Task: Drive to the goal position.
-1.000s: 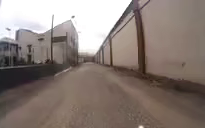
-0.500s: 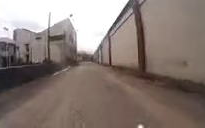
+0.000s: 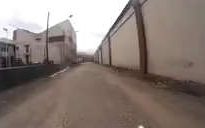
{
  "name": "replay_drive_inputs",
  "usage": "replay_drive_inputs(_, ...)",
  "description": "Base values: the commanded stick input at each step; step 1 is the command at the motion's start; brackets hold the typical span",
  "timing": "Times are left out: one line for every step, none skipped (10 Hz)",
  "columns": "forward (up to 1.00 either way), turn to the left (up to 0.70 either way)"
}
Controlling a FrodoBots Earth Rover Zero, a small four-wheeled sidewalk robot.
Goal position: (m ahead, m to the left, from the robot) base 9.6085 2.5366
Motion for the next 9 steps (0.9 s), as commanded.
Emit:
replay_drive_inputs(0.3, 0.0)
replay_drive_inputs(0.3, 0.0)
replay_drive_inputs(0.3, 0.0)
replay_drive_inputs(0.3, 0.0)
replay_drive_inputs(0.3, 0.0)
replay_drive_inputs(0.3, 0.0)
replay_drive_inputs(0.3, 0.0)
replay_drive_inputs(0.3, 0.0)
replay_drive_inputs(0.3, 0.0)
